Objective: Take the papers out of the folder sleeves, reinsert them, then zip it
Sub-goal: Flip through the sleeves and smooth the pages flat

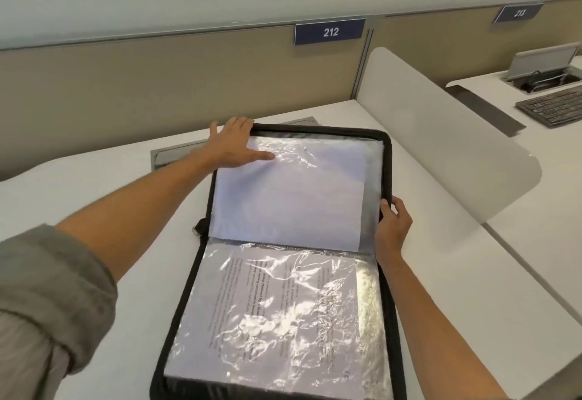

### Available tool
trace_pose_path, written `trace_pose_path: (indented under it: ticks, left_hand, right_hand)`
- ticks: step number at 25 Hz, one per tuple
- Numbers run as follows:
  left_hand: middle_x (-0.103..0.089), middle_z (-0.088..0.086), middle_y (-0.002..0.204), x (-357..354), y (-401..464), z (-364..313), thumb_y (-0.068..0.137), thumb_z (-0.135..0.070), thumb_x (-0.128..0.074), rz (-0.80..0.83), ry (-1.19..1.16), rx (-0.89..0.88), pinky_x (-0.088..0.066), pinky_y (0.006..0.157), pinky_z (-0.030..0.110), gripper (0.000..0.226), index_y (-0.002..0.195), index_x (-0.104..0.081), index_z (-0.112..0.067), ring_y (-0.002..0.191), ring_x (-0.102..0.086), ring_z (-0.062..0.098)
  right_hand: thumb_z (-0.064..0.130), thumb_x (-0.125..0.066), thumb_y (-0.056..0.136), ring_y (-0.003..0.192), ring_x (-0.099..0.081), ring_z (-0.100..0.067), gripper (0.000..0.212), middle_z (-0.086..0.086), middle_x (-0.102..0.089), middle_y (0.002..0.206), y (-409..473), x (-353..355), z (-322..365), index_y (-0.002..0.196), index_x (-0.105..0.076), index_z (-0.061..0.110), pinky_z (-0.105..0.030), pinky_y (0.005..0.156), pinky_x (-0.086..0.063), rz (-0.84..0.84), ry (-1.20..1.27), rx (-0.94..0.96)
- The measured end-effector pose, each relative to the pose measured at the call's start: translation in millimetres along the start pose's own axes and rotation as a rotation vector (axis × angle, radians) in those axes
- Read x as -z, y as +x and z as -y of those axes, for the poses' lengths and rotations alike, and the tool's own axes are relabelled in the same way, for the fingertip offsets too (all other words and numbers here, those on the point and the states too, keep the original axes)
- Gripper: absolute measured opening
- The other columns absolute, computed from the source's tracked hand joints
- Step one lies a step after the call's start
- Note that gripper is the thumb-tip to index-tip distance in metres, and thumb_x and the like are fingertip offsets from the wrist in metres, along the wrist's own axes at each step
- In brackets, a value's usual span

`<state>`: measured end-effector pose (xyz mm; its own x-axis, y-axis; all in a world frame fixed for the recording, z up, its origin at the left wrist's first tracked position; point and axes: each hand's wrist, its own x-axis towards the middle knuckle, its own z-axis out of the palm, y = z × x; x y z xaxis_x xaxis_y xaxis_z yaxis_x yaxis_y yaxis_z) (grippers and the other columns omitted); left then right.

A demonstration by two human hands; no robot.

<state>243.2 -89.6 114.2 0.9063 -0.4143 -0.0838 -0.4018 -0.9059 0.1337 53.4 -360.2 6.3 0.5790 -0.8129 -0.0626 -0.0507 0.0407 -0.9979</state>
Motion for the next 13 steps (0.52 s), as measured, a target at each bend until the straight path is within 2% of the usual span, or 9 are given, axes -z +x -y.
trace_pose_path:
  ticks: [2,3,4,5,6,7,9,11,13]
  left_hand:
    - [-0.019,0.004,0.160,0.0,10.5,-1.6,0.065,-0.089,-0.047,0.032,0.050,-0.012,0.003,0.117,0.056,0.120,0.153,-0.016,-0.013,0.149,-0.010,0.019]
    - [-0.027,0.006,0.157,0.1,14.2,-1.4,0.062,-0.090,-0.051,0.049,0.050,-0.005,0.002,0.116,0.055,0.121,0.151,-0.023,-0.014,0.147,-0.018,0.022]
    - [-0.040,0.007,0.148,0.3,17.3,1.3,0.058,-0.090,-0.056,0.054,0.027,0.011,-0.008,0.116,0.053,0.118,0.145,-0.034,-0.015,0.140,-0.032,0.025]
    - [-0.054,0.006,0.134,2.2,18.6,5.6,0.051,-0.091,-0.060,0.043,-0.015,0.022,-0.024,0.111,0.050,0.111,0.132,-0.047,-0.016,0.125,-0.048,0.026]
    - [-0.063,0.003,0.115,5.2,18.6,10.9,0.043,-0.091,-0.063,0.018,-0.072,0.024,-0.040,0.098,0.045,0.102,0.113,-0.055,-0.018,0.104,-0.057,0.024]
    - [-0.064,0.001,0.097,8.4,17.6,17.2,0.038,-0.088,-0.067,-0.009,-0.129,0.020,-0.047,0.081,0.040,0.093,0.097,-0.056,-0.018,0.087,-0.058,0.022]
    - [-0.057,-0.003,0.075,13.9,10.4,28.5,0.039,-0.079,-0.078,-0.037,-0.184,0.019,-0.039,0.059,0.035,0.079,0.079,-0.050,-0.017,0.069,-0.052,0.018]
    - [-0.051,-0.002,0.067,15.2,0.2,38.5,0.043,-0.075,-0.081,-0.066,-0.157,0.045,-0.032,0.054,0.033,0.077,0.074,-0.047,-0.014,0.064,-0.048,0.020]
    - [-0.053,0.000,0.067,14.0,-10.1,51.9,0.042,-0.077,-0.080,-0.102,-0.133,0.091,-0.034,0.056,0.033,0.079,0.075,-0.048,-0.012,0.065,-0.051,0.022]
  right_hand:
    - [0.008,-0.051,0.097,0.066,-0.046,-0.004,0.012,0.007,-0.053,0.074,2.3,-2.7,7.4,0.096,-0.063,0.006,-0.011,0.060,-0.037,0.048,-0.004,0.056]
    - [0.008,-0.051,0.097,0.063,-0.043,-0.003,0.012,0.008,-0.050,0.071,3.6,-4.8,11.2,0.094,-0.063,0.008,-0.012,0.059,-0.035,0.076,-0.010,0.075]
    - [0.008,-0.051,0.097,0.060,-0.041,-0.002,0.013,0.008,-0.049,0.069,5.8,-7.1,13.4,0.092,-0.062,0.009,-0.012,0.057,-0.033,0.102,-0.010,0.079]
    - [0.007,-0.051,0.097,0.057,-0.039,-0.001,0.014,0.008,-0.047,0.067,7.7,-9.9,15.0,0.089,-0.062,0.011,-0.013,0.054,-0.032,0.122,-0.005,0.067]
    - [0.008,-0.052,0.097,0.054,-0.037,-0.001,0.016,0.008,-0.046,0.064,10.2,-12.2,14.1,0.087,-0.062,0.014,-0.014,0.052,-0.031,0.140,-0.002,0.050]
    - [0.009,-0.052,0.096,0.053,-0.035,-0.003,0.017,0.008,-0.044,0.062,12.0,-15.4,12.1,0.085,-0.063,0.017,-0.017,0.052,-0.029,0.158,-0.010,0.028]
    - [0.014,-0.053,0.096,0.057,-0.039,-0.009,0.016,0.007,-0.047,0.063,13.2,-24.2,9.8,0.091,-0.066,0.020,-0.022,0.055,-0.031,0.202,-0.075,-0.023]
    - [0.021,-0.050,0.097,0.077,-0.055,-0.017,0.023,0.004,-0.061,0.082,10.4,-35.0,10.2,0.115,-0.064,0.021,-0.026,0.066,-0.041,0.270,-0.231,-0.027]
    - [0.030,-0.049,0.099,0.113,-0.054,-0.023,0.042,-0.003,-0.060,0.123,-1.3,-44.3,11.9,0.139,-0.048,0.016,-0.033,0.093,-0.044,0.307,-0.494,0.101]
